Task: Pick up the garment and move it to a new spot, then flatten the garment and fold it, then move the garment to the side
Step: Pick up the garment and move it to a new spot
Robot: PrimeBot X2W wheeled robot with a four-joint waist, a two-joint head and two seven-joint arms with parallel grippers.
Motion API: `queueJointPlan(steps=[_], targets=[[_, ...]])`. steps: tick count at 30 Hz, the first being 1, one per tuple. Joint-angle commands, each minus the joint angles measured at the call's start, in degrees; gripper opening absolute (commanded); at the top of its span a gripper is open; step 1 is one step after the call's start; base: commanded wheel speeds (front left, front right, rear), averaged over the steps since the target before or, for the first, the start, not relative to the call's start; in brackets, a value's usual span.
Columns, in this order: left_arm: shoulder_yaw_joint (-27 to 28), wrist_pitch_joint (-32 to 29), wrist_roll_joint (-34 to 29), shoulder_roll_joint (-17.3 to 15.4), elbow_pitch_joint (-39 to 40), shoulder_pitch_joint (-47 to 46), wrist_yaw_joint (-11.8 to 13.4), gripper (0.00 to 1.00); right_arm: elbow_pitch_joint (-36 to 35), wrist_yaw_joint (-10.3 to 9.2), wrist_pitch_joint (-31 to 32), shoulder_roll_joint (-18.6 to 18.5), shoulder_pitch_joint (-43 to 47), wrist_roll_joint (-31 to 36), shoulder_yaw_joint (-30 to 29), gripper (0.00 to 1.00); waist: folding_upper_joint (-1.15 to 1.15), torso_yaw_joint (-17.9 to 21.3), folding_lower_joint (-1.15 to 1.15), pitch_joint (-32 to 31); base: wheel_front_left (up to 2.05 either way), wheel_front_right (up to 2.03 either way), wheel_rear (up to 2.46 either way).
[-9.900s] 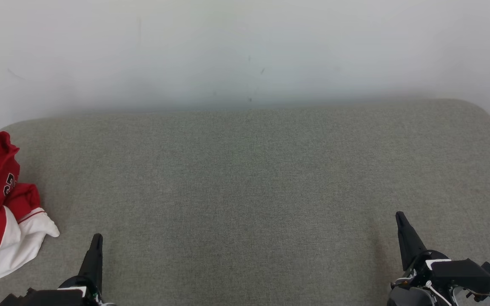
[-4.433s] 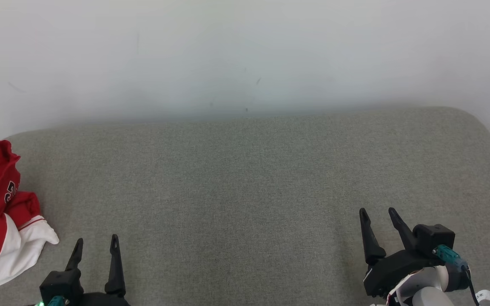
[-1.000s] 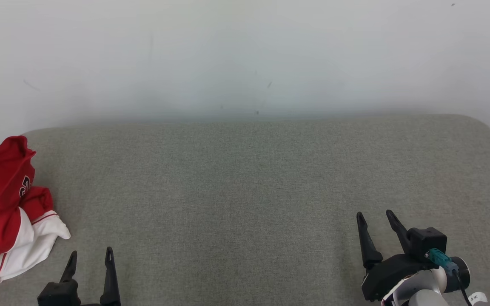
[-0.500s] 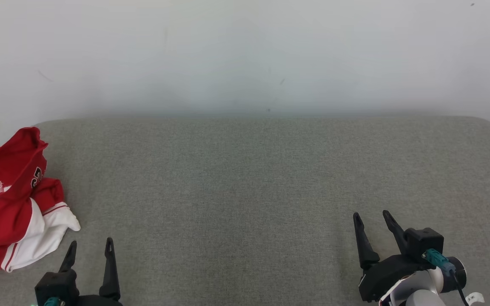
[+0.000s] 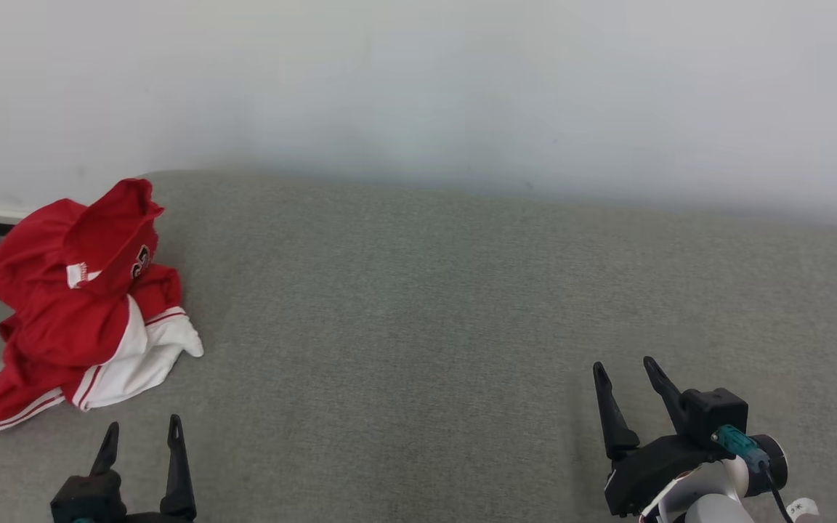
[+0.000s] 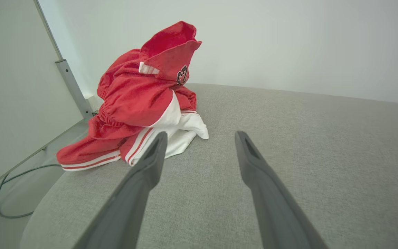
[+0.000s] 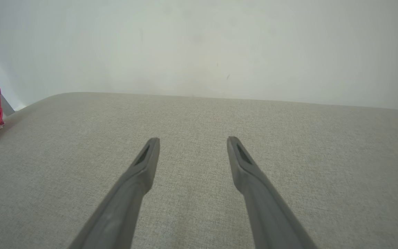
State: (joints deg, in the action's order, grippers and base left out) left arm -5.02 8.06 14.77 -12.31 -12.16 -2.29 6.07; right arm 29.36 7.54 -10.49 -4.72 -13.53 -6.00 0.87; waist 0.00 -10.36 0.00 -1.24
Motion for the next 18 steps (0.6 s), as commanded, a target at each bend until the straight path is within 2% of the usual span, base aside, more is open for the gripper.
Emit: queueJointPlan(steps=[1, 18], targets=[[0.19, 0.39, 0.8, -0.24, -0.21, 0.76, 0.19, 1.0, 0.11, -0.1, -0.32, 0.05, 0.04, -0.27, 0.38, 1.0, 0.0, -3.36, 0.0, 0.17, 0.0, 0.0, 0.0], [1.64, 3.24, 1.42, -0.34, -0.85, 2.29, 2.41, 1.0, 1.06, -0.1, -1.64, -0.51, -2.81, -0.49, 6.44, 1.0, 0.0, -18.91, 0.0, 1.6, 0.0, 0.0, 0.0]])
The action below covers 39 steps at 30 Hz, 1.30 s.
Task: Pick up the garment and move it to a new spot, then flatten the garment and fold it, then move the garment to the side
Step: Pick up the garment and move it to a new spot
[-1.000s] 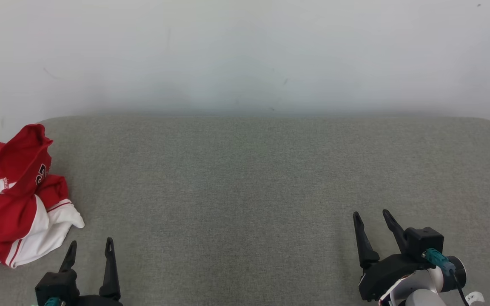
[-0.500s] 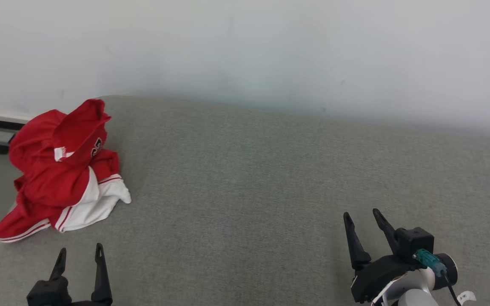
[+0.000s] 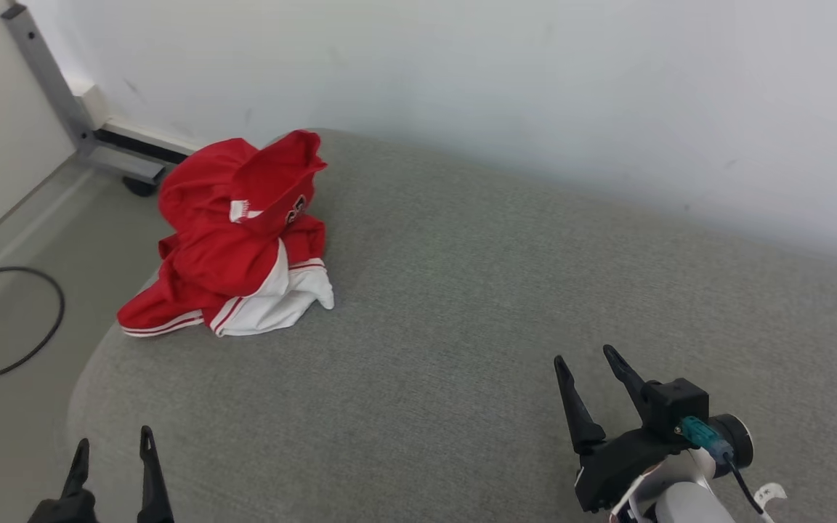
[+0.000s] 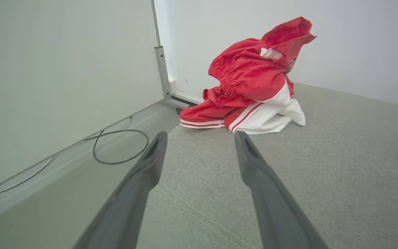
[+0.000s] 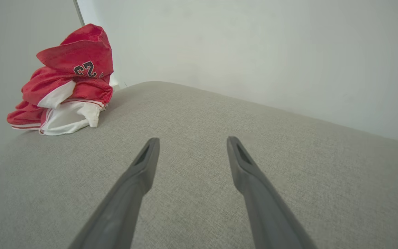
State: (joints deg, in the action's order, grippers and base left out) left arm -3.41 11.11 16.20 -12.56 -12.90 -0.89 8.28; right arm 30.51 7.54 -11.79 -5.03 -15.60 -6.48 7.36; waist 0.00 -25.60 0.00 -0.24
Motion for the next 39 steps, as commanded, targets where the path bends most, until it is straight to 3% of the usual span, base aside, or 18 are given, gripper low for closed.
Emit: queueJointPlan(steps=[1, 13, 21, 30, 39], targets=[[0.42, 0.58, 0.24, 0.06, 0.05, 1.23, 0.49, 1.0, 0.0, -0.1, -0.35, -0.16, -1.28, 0.01, 0.61, 1.0, 0.0, -3.95, 0.0, 0.92, 0.0, 0.0, 0.0], [4.12, 3.49, 2.18, 1.66, 2.67, 4.85, 3.34, 1.0, 3.03, -0.1, -1.41, -1.26, -7.6, -1.54, 8.22, 1.0, 0.0, -5.61, 0.0, 4.38, 0.0, 0.0, 0.0], [5.15, 3.96, 2.26, 2.36, 4.07, 6.52, 3.39, 1.0, 5.54, -0.1, -2.21, -1.98, -9.97, -2.78, 10.09, 1.0, 0.0, -5.71, 0.0, 4.99, 0.0, 0.0, 0.0], [4.45, 4.11, 2.53, 2.01, 2.53, 3.42, 1.42, 1.0, 6.25, -0.1, -2.75, -2.96, -9.01, -2.24, 8.45, 1.0, 0.0, -5.21, 0.0, 5.12, 0.0, 0.0, 0.0], [1.72, 1.94, 2.59, -2.18, -3.33, -8.2, -4.45, 1.0, 1.85, -0.1, -1.83, -4.72, -6.88, -0.15, 5.54, 1.0, 0.0, -3.65, 0.0, 7.92, 0.0, 0.0, 0.0]])
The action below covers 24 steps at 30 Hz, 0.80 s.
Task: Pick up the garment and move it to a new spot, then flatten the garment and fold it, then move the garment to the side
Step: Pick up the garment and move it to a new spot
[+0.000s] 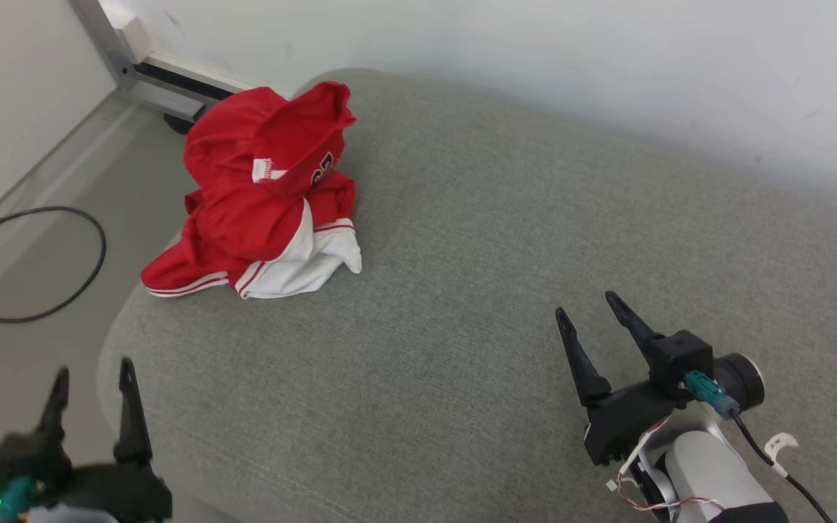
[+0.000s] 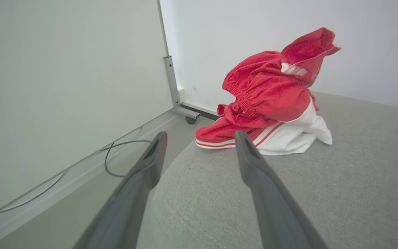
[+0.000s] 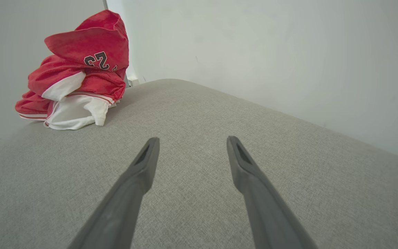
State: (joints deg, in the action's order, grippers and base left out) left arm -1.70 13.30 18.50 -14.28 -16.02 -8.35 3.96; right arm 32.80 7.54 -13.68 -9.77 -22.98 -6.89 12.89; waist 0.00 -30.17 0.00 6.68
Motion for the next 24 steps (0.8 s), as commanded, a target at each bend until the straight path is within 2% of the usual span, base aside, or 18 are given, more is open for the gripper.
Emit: queueJointPlan(steps=[1, 9, 14, 19, 24], targets=[[0.07, -0.2, 0.67, -0.75, -0.67, -2.35, -0.69, 1.0, -1.29, -0.1, 0.52, -0.17, 0.56, 0.55, -0.04, 1.0, 0.0, 1.57, 0.0, 1.7, 0.0, 0.0, 0.0], [-0.9, -0.37, 2.63, -4.51, -9.16, -16.63, -7.65, 1.0, -8.91, -0.1, 4.56, -3.37, 0.94, 1.03, -0.69, 1.0, 0.0, 6.47, 0.0, 7.54, 0.0, 0.0, 0.0], [-3.56, -5.76, 4.07, -7.82, -15.32, -25.7, -10.55, 1.0, -13.18, -0.1, 6.69, -5.16, 1.32, 0.63, -1.09, 1.0, 0.0, 9.31, 0.0, 10.71, 0.0, 0.0, 0.0], [-7.56, -13.3, 5.7, -11.4, -18.31, -33.22, -11.46, 1.0, -15.75, -0.1, 7.88, -6.09, 1.85, 0.09, -1.35, 1.0, 0.0, 11.69, 0.0, 12.64, 0.0, 0.0, 0.0], [-11.34, -18.18, 9.77, -14.2, -19.03, -38.65, -11.33, 1.0, -16.7, -0.1, 8.05, -5.88, 1.6, -0.29, -1.25, 1.0, 0.0, 13.74, 0.0, 13.46, 0.0, 0.0, 0.0]])
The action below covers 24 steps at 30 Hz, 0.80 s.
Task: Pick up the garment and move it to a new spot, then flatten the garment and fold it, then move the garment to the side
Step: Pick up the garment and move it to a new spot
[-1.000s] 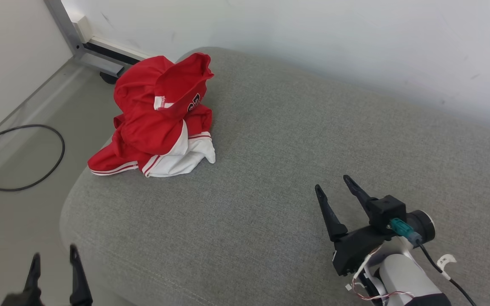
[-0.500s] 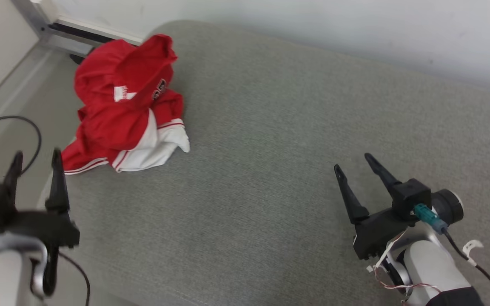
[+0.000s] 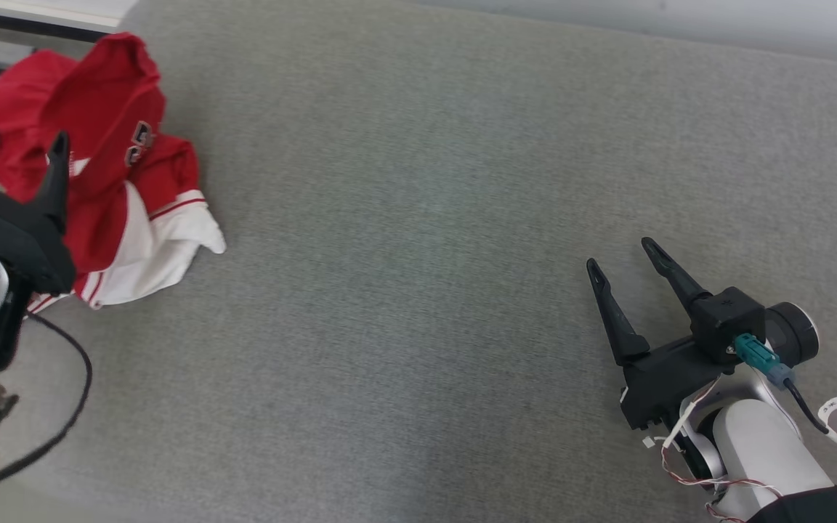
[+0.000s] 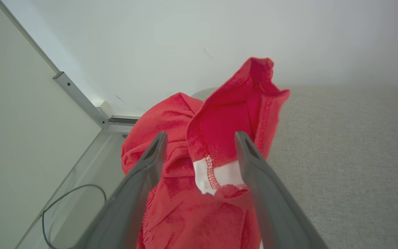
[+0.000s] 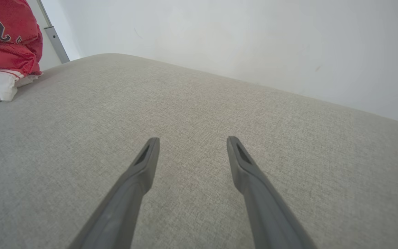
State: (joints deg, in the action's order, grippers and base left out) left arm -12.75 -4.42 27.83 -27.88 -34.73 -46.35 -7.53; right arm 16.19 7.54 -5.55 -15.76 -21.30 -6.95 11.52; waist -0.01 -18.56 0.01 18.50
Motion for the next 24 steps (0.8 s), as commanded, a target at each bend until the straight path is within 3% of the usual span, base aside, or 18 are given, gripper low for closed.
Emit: queueJointPlan(steps=[1, 10, 14, 20, 23, 24], targets=[[-0.92, -1.34, 1.25, -1.2, -0.65, -1.32, 0.15, 1.0, -0.1, -0.1, -0.08, 0.13, -0.25, -0.38, 0.22, 1.0, 0.01, 2.49, -0.01, 1.78, 0.0, 0.0, 0.0], [-2.11, -7.73, 5.6, -3.97, -5.91, -5.74, 0.18, 1.0, 0.53, -0.1, -0.43, 0.07, -0.98, -0.85, 0.91, 1.0, 0.01, 5.22, -0.01, 2.68, 0.0, 0.0, 0.0], [-2.28, -9.44, 4.89, -4.88, -9.04, -6.77, 1.62, 1.0, 1.01, -0.1, -0.59, 0.18, -1.12, -1.23, 1.18, 1.0, 0.01, 6.38, -0.01, 2.96, 0.0, 0.0, 0.0], [-1.59, -9.22, 5.45, -4.89, -13.9, -6.9, 4.33, 1.0, 1.14, -0.1, -0.84, 0.43, -1.61, -1.38, 1.63, 1.0, 0.01, 8.03, -0.01, 3.7, 0.0, 0.0, 0.0], [-1.07, -9.42, 6.54, -4.6, -16.55, -6.41, 3.57, 1.0, 1.23, -0.1, -0.98, 0.47, -1.69, -1.57, 1.48, 1.0, 0.01, 8.67, -0.01, 3.85, 0.0, 0.0, 0.0], [-0.96, -9.53, 6.81, -4.57, -17.29, -6.46, 3.44, 0.84, 1.35, -0.1, -1.04, 0.47, -1.65, -1.68, 1.4, 1.0, 0.01, 8.87, -0.01, 3.77, 0.0, 0.0, 0.0]])
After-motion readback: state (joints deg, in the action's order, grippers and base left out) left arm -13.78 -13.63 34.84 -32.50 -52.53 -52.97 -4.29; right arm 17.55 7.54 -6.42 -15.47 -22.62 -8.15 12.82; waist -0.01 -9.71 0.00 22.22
